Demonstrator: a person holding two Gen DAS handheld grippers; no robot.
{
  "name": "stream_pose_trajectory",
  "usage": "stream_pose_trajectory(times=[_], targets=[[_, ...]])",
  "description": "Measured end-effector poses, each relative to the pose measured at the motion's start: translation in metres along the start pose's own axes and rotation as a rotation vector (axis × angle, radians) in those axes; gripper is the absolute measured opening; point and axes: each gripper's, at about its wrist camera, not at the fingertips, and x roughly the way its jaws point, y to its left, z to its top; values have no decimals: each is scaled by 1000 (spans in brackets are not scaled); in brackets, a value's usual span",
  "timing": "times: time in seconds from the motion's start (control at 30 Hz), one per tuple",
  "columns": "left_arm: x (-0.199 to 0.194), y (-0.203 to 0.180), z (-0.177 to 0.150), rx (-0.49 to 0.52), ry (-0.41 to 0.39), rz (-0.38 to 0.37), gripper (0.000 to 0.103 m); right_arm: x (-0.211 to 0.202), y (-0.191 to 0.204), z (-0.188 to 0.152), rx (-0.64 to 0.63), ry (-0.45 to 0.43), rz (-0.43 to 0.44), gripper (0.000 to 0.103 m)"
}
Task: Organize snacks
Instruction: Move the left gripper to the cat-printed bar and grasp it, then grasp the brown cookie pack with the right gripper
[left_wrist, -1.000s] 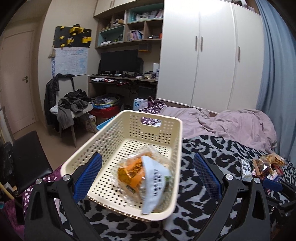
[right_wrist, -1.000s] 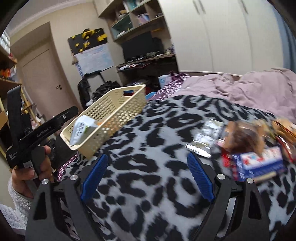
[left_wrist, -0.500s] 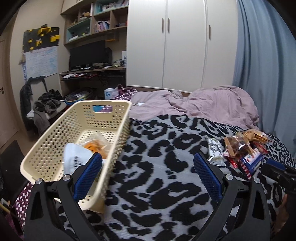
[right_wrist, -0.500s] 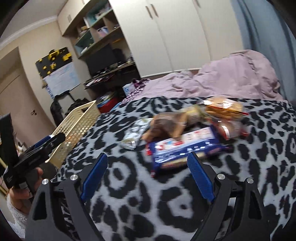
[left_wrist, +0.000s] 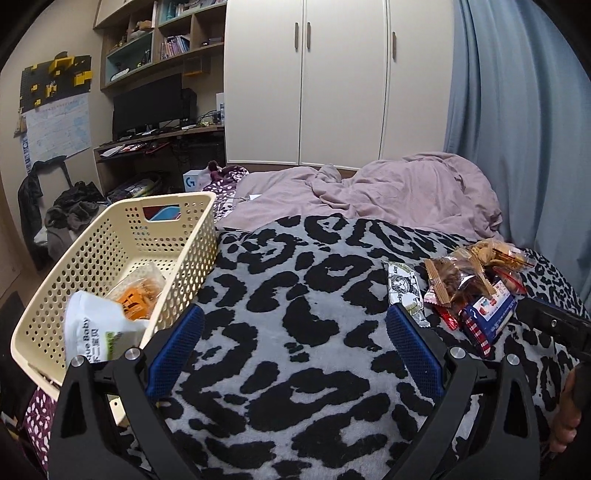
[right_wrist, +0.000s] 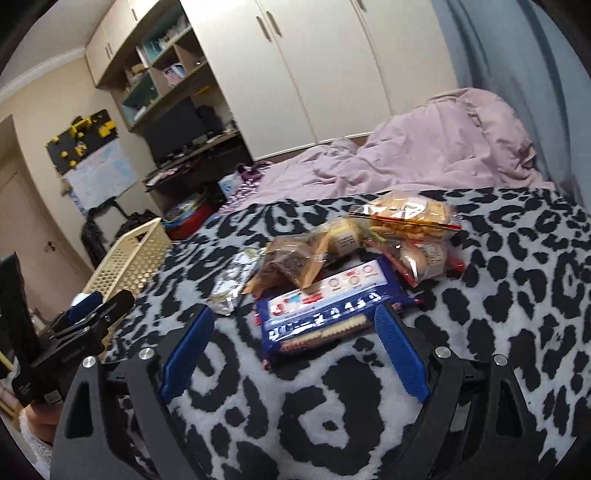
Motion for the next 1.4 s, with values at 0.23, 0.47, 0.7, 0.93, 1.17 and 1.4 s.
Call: stream_pose_trajectory(times=[0.23, 0.47, 0.7, 0.93, 1.17, 1.4], targets=[[33, -24, 9, 62, 75, -66, 100, 7, -7, -4, 19, 24, -74, 88], [66, -55, 16, 124, 187, -128, 100, 2, -22, -6, 63, 9, -56, 88], [94, -71, 21, 133, 278, -167, 100, 2, -27, -10, 82, 13, -25, 88], [108, -76, 24, 125, 317, -208, 82, 0, -30, -10, 88, 10, -6, 88], [111, -78, 26, 131, 317, -234, 54, -1, -32, -10, 89, 8, -3, 88], [107, -64, 28, 112, 296, -244, 38, -1, -32, -10, 86, 9, -6, 88]])
